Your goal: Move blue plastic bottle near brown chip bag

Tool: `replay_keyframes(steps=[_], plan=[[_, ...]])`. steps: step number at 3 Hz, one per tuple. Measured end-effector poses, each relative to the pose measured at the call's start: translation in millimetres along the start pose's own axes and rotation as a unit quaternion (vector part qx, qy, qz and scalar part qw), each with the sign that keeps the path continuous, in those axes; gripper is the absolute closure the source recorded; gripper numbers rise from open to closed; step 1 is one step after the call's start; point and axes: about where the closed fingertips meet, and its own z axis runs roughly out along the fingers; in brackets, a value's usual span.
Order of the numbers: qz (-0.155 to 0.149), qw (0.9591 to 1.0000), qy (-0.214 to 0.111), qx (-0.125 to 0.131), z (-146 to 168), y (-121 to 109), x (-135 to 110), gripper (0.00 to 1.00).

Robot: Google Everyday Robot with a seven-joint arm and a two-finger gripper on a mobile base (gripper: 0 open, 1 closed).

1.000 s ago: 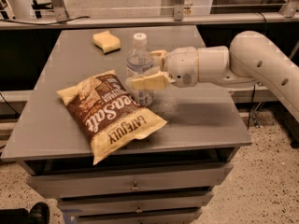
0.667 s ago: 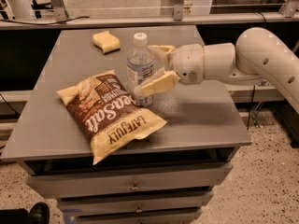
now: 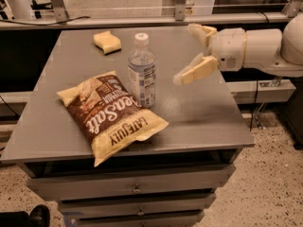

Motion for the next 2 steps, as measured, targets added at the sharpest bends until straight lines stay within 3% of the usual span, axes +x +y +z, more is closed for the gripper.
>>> replay_keyframes(steps=[1, 2], plan=[[0.002, 0.9964, -0.012, 0.084, -55.3, -31.6, -7.1, 0.0], [0.002, 0.9945, -0.013, 0.104, -58.0, -40.6, -7.8, 0.0]])
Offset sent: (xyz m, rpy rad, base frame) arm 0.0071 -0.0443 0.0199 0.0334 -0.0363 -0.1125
